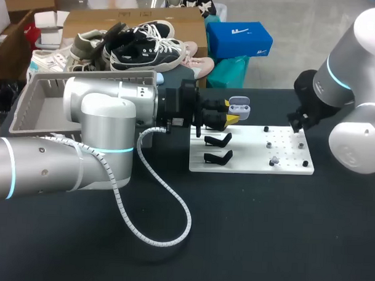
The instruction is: Pick up each earbud case from the left stands, insert the matching earbuds, close the lid, and place the case in the box.
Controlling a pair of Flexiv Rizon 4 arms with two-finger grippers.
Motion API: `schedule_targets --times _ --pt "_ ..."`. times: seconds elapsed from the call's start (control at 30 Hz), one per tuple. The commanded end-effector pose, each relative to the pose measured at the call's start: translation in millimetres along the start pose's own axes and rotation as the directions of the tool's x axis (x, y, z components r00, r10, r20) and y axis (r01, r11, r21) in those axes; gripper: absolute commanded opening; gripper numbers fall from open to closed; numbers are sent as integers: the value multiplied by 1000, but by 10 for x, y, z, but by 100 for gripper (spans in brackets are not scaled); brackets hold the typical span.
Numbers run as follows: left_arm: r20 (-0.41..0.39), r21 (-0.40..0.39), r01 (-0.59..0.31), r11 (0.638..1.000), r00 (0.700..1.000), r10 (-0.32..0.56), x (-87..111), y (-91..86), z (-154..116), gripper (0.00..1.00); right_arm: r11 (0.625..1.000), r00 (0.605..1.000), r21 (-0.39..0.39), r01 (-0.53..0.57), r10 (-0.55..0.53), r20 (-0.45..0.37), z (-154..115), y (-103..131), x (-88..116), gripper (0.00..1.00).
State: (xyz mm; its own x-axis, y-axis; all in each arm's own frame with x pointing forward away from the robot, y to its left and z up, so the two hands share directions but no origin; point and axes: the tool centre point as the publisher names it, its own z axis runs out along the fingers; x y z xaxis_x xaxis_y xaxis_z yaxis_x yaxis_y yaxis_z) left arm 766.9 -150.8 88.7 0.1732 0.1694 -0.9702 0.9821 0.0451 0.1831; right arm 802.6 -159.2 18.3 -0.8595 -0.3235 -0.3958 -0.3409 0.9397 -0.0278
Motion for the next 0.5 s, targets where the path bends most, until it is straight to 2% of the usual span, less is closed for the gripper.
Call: schedule_targets --times 0.03,0.37,0.5 --pt "2 -3 -1 1000 1000 1 3 -6 -2 0 1000 1000 3 -5 5 5 -18 10 25 33" --pt "2 -3 -1 1000 1000 1 3 -6 -2 0 1000 1000 5 -28 28 1 -16 19 31 26" --pt "2 -3 -1 1000 1000 1 3 -6 -2 0 999 999 9 -37 37 -2 -3 21 24 17"
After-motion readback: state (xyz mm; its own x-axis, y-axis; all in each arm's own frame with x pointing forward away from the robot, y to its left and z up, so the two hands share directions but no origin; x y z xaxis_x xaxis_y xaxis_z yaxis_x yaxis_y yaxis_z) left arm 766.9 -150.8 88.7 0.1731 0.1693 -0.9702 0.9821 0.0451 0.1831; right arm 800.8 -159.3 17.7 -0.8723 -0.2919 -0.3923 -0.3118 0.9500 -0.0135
